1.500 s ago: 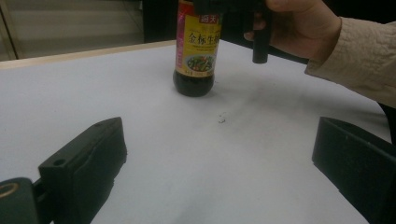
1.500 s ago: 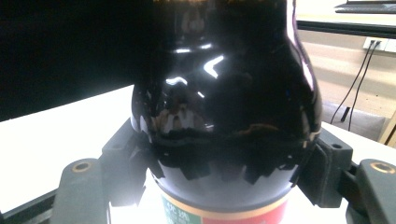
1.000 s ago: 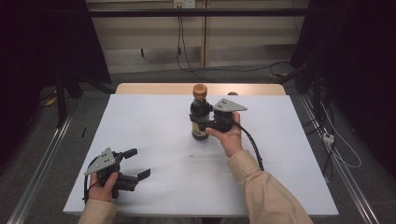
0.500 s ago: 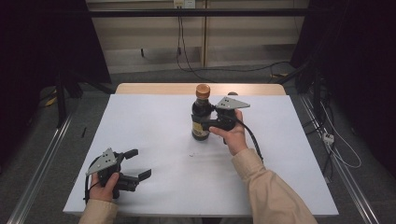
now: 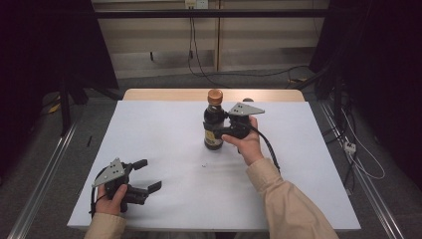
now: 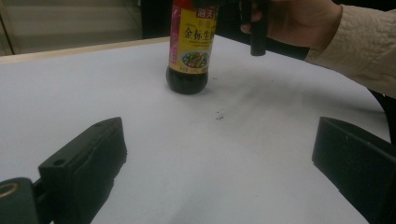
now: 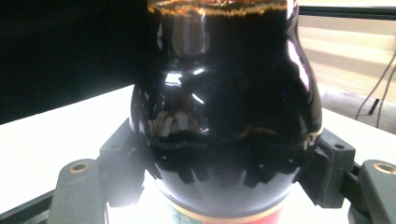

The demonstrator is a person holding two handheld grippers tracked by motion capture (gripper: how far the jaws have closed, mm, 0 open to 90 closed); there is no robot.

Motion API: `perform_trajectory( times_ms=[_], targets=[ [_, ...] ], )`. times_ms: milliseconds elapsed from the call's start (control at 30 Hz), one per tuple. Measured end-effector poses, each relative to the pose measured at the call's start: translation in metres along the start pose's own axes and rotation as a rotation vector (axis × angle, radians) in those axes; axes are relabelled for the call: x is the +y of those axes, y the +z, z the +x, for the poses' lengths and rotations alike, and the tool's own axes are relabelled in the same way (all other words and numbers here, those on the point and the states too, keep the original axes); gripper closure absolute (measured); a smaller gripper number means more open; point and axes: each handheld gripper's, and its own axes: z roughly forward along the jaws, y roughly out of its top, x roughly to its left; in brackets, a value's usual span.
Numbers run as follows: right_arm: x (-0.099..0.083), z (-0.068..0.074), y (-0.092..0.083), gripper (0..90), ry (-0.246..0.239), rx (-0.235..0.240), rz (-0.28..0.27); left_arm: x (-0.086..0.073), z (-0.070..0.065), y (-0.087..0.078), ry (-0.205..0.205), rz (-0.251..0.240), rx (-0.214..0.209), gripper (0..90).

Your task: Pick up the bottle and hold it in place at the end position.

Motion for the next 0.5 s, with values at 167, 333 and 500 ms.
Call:
perform_trajectory(
  times_ms=[167,333,500],
  targets=[
    [-0.001,0.007,-0.001,26.6,0.013,-0.051,-0.005,0.0,-0.001,0.0,0.001,0.0,-0.001,2.8],
    [-0.002,0.011,-0.004,21.7,0.0,-0.099,-0.008,0.001,-0.001,-0.001,0.002,-0.003,-0.004,2.8],
    [-0.012,0.015,-0.005,20.4,0.015,-0.132,0.003,0.004,-0.003,0.001,0.003,-0.01,-0.002,2.7]
  ],
)
